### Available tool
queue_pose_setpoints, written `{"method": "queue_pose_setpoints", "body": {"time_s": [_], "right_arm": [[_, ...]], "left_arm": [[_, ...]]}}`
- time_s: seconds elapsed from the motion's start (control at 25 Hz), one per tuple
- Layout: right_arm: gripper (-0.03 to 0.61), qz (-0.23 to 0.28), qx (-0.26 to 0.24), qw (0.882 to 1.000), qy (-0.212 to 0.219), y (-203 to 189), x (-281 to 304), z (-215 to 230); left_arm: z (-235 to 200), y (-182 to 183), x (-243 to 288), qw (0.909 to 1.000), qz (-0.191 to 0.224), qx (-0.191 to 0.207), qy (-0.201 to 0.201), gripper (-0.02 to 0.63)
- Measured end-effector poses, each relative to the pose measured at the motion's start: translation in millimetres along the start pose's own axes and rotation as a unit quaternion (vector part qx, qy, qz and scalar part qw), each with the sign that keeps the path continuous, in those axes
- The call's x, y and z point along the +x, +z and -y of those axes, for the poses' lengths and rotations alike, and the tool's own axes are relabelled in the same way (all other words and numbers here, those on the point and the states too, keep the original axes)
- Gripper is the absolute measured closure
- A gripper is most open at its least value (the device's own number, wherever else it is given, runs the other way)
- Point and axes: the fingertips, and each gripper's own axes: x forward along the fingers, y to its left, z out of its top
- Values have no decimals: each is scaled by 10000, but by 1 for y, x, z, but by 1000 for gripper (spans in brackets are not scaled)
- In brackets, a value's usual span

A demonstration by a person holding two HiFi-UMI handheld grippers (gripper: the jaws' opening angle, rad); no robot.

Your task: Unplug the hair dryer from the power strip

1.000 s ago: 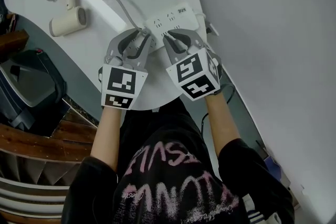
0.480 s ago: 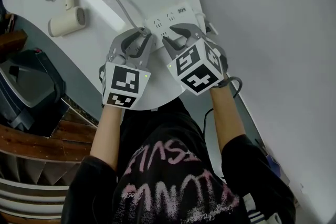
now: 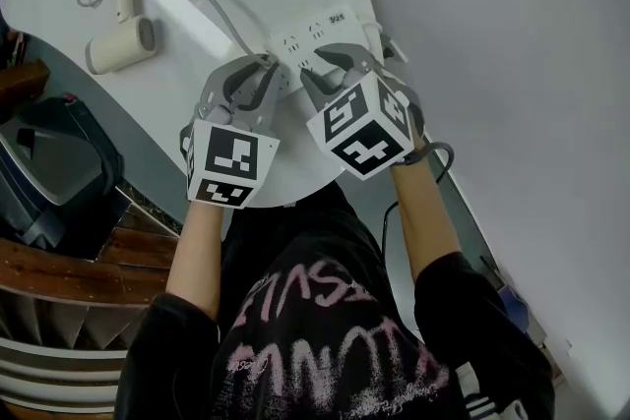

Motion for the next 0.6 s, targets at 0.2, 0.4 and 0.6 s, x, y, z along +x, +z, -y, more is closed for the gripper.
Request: {"method": "queue_pose_setpoints", "body": {"time_s": [0.2,0.4,0.6], "right_arm": [[445,143,116,9998,-75,1,1,0],[443,149,141,9997,-98,1,0,0],[445,173,198,9996,-74,1,-1,0]], "left_arm": [[-4,1,1,9999,-53,-85,32,549],[-1,1,-1,10000,-80,23,22,555],[-4,3,-3,9999,-11,-145,-18,557]]}}
